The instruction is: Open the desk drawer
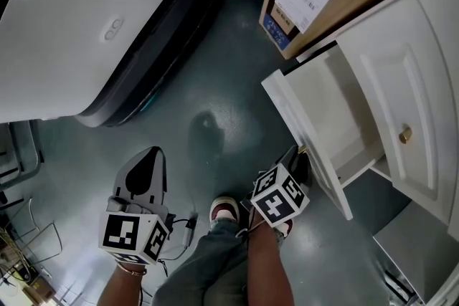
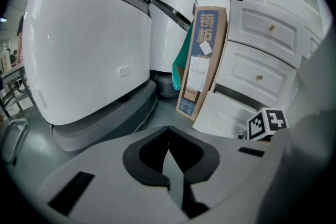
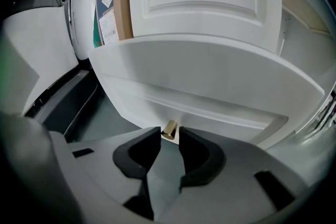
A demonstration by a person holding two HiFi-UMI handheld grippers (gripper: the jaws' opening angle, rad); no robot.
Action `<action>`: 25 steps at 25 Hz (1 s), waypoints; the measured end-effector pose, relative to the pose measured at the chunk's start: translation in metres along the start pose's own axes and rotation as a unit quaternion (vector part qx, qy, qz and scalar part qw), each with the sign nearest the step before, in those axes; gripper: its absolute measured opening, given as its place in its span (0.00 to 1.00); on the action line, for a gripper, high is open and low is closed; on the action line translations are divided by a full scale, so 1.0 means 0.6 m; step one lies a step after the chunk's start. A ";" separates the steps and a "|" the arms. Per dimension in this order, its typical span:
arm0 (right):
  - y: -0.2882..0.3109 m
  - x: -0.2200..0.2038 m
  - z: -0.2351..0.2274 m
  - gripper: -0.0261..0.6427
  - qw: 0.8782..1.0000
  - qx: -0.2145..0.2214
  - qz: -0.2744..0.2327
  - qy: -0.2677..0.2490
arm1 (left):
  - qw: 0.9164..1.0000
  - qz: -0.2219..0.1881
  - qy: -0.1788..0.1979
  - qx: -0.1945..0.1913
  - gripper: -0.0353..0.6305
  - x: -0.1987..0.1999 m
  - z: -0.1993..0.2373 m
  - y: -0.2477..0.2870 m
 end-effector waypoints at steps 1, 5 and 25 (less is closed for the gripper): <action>-0.007 0.002 0.000 0.22 1.000 0.000 0.000 0.000 | 1.000 0.000 -0.004 0.003 0.08 0.004 0.003 -0.001; -0.055 0.019 -0.003 0.22 1.000 0.005 0.003 -0.001 | 1.000 0.008 -0.019 0.008 0.08 0.022 0.000 -0.016; -0.306 0.258 -0.112 0.21 0.999 -0.014 -0.034 0.003 | 0.999 -0.011 -0.012 -0.036 0.08 0.230 -0.120 -0.134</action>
Point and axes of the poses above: the fingertips, and each gripper's own axes: y forward along the fingers, z to its left, x out of its top, the point moved 7 cm from there along -y, backward along the fingers, and after that the axes turned 2 degrees about -x, right-handed, at the moved point
